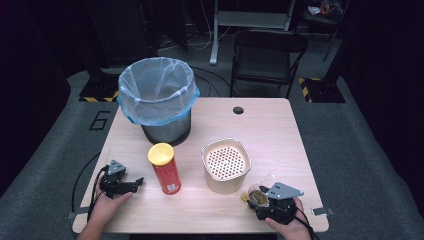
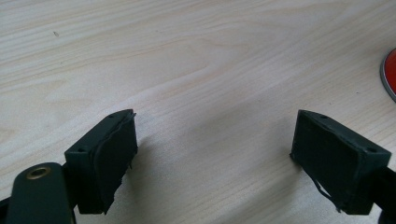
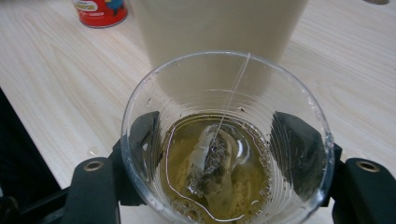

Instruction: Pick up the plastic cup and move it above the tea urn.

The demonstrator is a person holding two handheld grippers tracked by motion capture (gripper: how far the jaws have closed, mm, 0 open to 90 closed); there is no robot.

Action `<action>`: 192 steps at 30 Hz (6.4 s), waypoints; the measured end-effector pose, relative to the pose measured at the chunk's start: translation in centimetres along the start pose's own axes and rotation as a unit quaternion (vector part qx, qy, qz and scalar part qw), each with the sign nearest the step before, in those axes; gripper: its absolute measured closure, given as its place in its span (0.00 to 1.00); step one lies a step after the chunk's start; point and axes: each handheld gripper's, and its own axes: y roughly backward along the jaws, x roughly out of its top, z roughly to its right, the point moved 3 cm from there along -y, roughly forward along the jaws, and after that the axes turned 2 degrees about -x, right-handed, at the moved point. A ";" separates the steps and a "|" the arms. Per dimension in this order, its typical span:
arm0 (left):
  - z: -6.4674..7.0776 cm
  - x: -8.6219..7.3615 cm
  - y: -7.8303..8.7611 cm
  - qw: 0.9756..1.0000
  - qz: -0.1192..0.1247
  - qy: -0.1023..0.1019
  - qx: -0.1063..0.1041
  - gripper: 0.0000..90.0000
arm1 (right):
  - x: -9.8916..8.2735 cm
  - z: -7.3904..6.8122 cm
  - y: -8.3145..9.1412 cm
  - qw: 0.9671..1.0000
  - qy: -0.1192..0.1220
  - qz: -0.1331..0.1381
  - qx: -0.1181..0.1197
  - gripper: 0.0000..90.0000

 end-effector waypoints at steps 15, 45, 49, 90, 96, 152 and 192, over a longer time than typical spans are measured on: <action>0.0 0.0 0.0 1.000 0.000 0.000 0.001 0.15 | 1.6 3.8 0.7 1.000 -0.007 -0.002 -0.023 0.38; 0.0 0.0 0.0 1.000 0.000 0.000 0.001 0.15 | 8.1 10.4 -0.9 0.998 0.044 0.029 -0.034 0.36; 0.0 0.0 0.0 1.000 0.000 0.000 0.001 0.15 | 8.9 10.6 -1.2 0.998 0.054 0.027 -0.032 0.36; 0.0 0.0 0.0 1.000 0.000 0.000 0.000 0.15 | 18.3 12.2 -7.5 0.983 0.182 0.028 -0.001 0.39; 0.0 0.0 0.0 1.000 0.000 0.000 0.000 0.15 | 18.0 12.4 -7.8 0.981 0.191 0.022 0.005 0.39; 0.0 0.0 0.0 1.000 -0.001 0.000 0.000 0.15 | 16.3 6.7 -7.2 0.881 0.454 0.062 -0.117 0.43; 0.0 0.0 0.0 1.000 -0.001 0.000 0.000 0.15 | 14.7 0.7 -7.3 0.585 0.764 0.005 -0.272 0.44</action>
